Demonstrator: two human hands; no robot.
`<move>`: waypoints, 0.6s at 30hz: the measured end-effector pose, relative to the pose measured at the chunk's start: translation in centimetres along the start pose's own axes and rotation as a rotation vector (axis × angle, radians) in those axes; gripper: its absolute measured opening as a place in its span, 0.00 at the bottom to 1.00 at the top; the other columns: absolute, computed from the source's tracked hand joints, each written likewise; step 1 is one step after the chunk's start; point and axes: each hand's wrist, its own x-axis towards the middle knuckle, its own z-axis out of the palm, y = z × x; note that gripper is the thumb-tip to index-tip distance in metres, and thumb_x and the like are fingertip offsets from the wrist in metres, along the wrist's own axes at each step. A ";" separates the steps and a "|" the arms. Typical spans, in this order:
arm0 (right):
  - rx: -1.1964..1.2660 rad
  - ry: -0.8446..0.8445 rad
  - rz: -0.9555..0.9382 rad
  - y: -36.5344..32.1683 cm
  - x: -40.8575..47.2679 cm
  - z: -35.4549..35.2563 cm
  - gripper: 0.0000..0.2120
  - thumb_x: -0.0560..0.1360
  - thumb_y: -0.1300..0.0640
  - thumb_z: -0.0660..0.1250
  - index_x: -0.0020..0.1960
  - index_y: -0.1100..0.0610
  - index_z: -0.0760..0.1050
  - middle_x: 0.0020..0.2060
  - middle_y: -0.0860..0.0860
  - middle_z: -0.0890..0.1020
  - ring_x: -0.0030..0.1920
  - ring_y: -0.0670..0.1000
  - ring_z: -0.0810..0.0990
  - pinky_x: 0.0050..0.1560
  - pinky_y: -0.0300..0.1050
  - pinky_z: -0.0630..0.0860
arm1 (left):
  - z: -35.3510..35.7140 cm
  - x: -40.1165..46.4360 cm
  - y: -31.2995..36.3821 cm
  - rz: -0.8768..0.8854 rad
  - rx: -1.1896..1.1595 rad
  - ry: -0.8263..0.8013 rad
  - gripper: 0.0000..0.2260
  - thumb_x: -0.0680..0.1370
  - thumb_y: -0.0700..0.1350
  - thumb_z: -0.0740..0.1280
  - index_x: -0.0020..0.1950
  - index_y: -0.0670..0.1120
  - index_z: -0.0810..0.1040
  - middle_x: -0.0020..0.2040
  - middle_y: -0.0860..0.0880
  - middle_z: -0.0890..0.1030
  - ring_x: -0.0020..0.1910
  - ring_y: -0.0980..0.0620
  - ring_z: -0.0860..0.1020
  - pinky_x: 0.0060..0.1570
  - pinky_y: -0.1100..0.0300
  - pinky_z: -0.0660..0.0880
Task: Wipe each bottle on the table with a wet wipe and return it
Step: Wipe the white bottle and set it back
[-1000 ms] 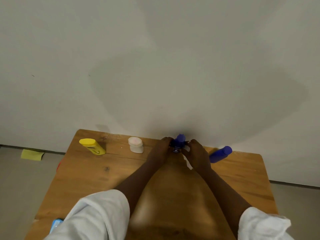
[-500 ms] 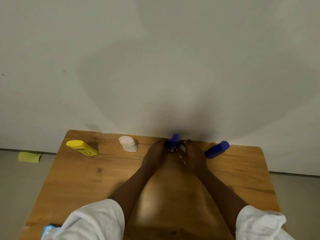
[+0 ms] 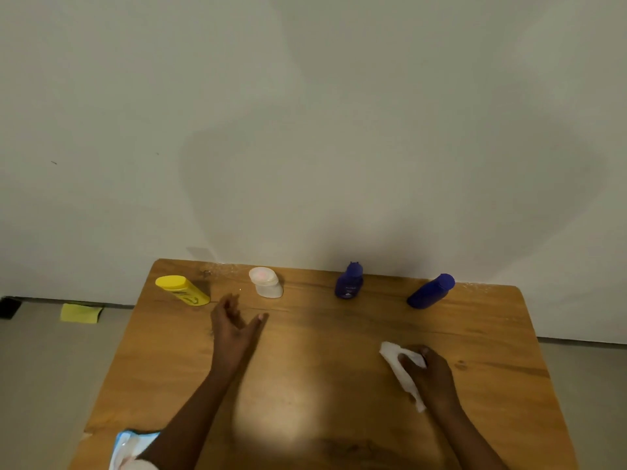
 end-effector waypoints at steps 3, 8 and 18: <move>0.110 -0.014 0.104 1.7 -2.8 -0.6 0.04 0.74 0.63 0.69 0.42 0.55 0.78 0.41 0.55 0.83 0.42 0.53 0.81 0.40 0.44 0.71 | -0.1 3.2 1.0 0.073 0.030 -0.151 0.46 0.68 0.45 0.79 0.78 0.46 0.55 0.76 0.46 0.62 0.72 0.49 0.63 0.71 0.49 0.64; 0.212 -0.014 0.165 3.2 -7.1 -0.6 0.05 0.74 0.66 0.69 0.44 0.58 0.79 0.40 0.51 0.82 0.43 0.48 0.79 0.39 0.30 0.73 | 1.4 5.0 3.3 0.183 0.023 -0.266 0.29 0.72 0.41 0.75 0.71 0.47 0.68 0.64 0.51 0.74 0.63 0.51 0.72 0.60 0.59 0.69; 0.331 -0.035 0.232 0.3 -13.9 -0.2 0.02 0.75 0.65 0.68 0.45 0.63 0.79 0.43 0.62 0.83 0.43 0.57 0.80 0.38 0.41 0.73 | -1.2 -3.7 9.4 -0.175 -0.704 -0.327 0.23 0.76 0.51 0.70 0.64 0.39 0.74 0.59 0.32 0.79 0.58 0.34 0.79 0.58 0.36 0.76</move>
